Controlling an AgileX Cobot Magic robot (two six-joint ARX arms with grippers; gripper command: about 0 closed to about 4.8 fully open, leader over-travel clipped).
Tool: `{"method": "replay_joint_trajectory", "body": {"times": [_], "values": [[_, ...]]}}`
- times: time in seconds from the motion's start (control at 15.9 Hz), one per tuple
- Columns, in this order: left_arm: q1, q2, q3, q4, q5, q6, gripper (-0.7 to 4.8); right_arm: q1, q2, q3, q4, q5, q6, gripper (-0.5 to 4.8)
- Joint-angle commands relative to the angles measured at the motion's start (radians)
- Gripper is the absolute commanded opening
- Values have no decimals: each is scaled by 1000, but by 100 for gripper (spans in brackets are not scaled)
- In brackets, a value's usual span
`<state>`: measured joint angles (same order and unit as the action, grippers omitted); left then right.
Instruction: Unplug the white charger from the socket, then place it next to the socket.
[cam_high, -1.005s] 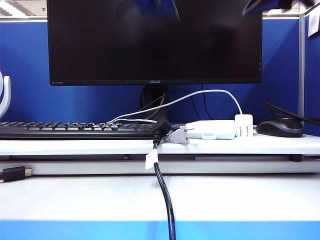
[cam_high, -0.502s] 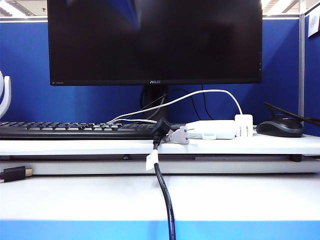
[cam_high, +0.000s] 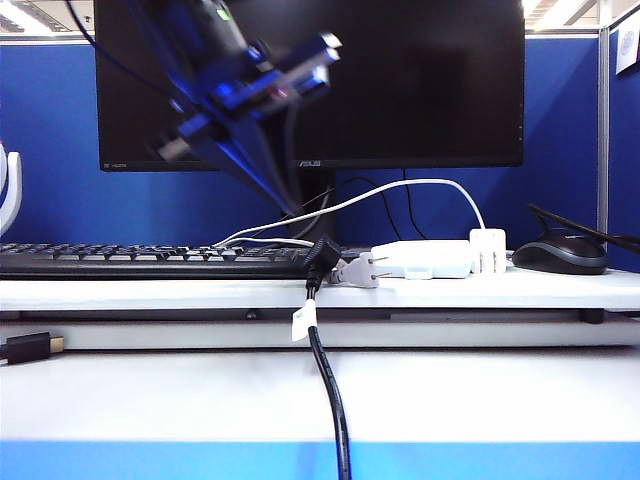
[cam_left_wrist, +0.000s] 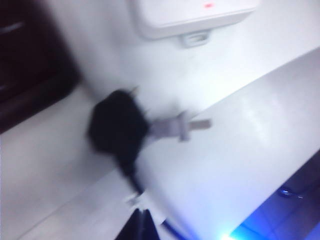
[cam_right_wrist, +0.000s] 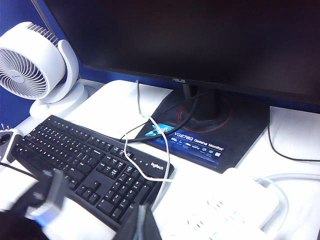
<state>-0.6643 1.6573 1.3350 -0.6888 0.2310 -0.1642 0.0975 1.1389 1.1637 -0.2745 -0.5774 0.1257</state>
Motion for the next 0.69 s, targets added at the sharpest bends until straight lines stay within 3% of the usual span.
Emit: {"method": "replay_joint_trajectory", "body": {"times": [0.06,0.69], "values": [[-1,49,2,57,39,7,-5,0,-5,4,17,-2,-3,-8],[0,166,2,175,35,8,-5,0,-21,4,15,-5,-3,-8]]}}
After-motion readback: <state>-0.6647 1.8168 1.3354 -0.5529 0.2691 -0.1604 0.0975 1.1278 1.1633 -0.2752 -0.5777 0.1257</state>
